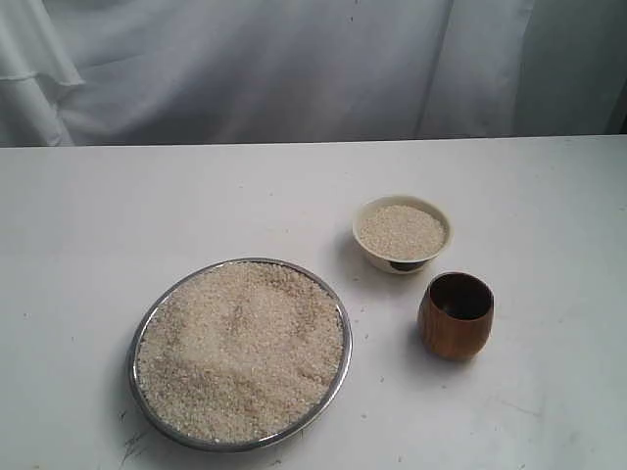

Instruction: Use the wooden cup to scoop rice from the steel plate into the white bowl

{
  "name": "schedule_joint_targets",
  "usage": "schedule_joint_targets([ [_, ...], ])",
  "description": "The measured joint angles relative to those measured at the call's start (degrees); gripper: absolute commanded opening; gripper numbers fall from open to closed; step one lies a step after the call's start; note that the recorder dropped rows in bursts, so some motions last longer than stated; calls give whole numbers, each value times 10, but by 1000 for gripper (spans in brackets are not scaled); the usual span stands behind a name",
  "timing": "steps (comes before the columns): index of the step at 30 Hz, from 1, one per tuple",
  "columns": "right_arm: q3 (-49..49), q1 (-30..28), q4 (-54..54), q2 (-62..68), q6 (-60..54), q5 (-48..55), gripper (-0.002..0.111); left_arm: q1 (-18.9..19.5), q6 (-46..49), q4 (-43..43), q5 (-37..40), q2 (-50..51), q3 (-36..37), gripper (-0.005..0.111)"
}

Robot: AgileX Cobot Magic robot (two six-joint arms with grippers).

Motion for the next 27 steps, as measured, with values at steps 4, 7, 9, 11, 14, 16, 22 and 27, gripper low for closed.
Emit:
schedule_joint_targets([
  [4,0,0,-2,0,0,-167,0,0,0,0,0,0,0,0],
  [7,0,0,-2,-1,0,-298,0,0,0,0,0,0,0,0],
  [9,0,0,-2,-1,0,-362,0,0,0,0,0,0,0,0],
  [11,0,0,-2,-1,0,-429,0,0,0,0,0,0,0,0],
  [14,0,0,19,-1,8,-477,0,0,0,0,0,0,0,0],
  [16,0,0,48,-1,107,-492,0,0,0,0,0,0,0,0],
  [22,0,0,92,-1,283,-384,0,0,0,0,0,0,0,0],
  [27,0,0,95,-1,311,-353,0,0,0,0,0,0,0,0],
])
